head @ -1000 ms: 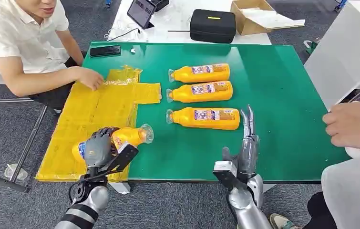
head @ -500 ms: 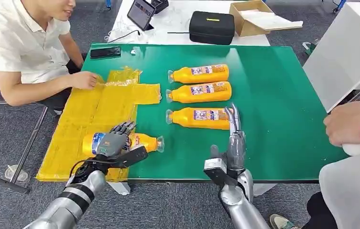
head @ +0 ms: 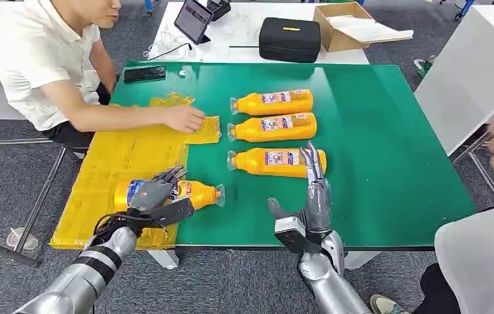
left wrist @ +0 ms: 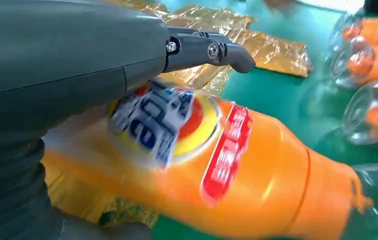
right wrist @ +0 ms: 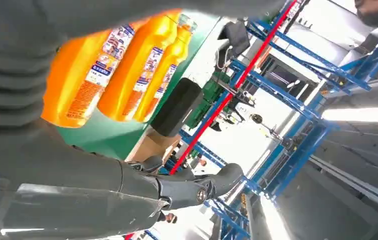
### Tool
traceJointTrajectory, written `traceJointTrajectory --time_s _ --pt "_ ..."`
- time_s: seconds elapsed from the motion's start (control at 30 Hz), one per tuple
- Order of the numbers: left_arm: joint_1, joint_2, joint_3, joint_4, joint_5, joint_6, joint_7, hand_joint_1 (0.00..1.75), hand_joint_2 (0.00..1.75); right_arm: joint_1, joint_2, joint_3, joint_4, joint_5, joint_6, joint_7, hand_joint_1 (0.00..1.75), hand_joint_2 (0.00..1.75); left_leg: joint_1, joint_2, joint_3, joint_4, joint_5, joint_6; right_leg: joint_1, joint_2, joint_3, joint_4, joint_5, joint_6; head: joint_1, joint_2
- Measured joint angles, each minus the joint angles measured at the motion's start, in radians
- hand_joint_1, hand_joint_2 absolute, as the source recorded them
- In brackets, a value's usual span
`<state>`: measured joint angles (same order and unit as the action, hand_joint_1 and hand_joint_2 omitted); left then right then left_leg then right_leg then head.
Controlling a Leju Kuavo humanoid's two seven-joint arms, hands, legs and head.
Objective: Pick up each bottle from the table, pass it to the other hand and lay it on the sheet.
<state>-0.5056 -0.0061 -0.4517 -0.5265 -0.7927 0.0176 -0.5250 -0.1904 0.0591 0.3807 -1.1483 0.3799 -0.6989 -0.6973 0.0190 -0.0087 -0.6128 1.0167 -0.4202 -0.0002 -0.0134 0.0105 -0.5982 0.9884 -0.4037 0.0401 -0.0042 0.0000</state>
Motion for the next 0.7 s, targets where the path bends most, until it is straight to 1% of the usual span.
traceJointTrajectory --time_s 0.1,0.33,0.47,0.6,0.7 --pt "0.029 -0.003 0.0 -0.03 0.02 0.051 -0.019 0.0 1.75 0.001 -0.003 0.0 0.005 0.002 0.0 0.0 0.0 1.75 0.0 0.0 -0.001 0.0 0.0 0.0 0.0 0.0 -0.001 0.0 0.0 0.0 0.0 0.0" --pt "0.076 -0.006 0.0 -0.086 0.036 0.097 -0.044 0.0 1.75 0.003 -0.006 -0.002 0.013 0.01 0.0 0.0 0.0 1.75 0.0 0.0 -0.003 0.0 0.0 0.0 0.0 0.0 -0.003 0.0 0.0 0.0 0.0 0.0" --pt "0.149 -0.002 -0.012 -0.22 0.036 0.111 -0.05 0.0 1.75 0.014 -0.01 -0.006 0.013 0.013 0.0 0.0 0.0 1.75 0.0 0.0 -0.008 0.0 0.0 0.0 0.0 0.0 -0.008 0.0 0.0 0.0 0.0 0.0" --pt "0.207 0.021 -0.046 -0.377 0.044 0.112 -0.038 0.0 1.75 0.02 -0.015 -0.01 0.013 0.034 0.0 0.0 0.0 1.75 0.0 0.0 -0.011 0.0 0.0 0.0 0.0 0.0 -0.011 0.0 0.0 0.0 0.0 0.0" --pt "0.236 0.031 -0.065 -0.456 0.081 0.153 -0.049 0.0 1.75 0.021 -0.014 -0.023 0.016 0.129 0.0 0.0 0.0 1.75 0.0 0.0 -0.012 0.0 0.0 0.0 0.0 0.0 -0.012 0.0 0.0 0.0 0.0 0.0"
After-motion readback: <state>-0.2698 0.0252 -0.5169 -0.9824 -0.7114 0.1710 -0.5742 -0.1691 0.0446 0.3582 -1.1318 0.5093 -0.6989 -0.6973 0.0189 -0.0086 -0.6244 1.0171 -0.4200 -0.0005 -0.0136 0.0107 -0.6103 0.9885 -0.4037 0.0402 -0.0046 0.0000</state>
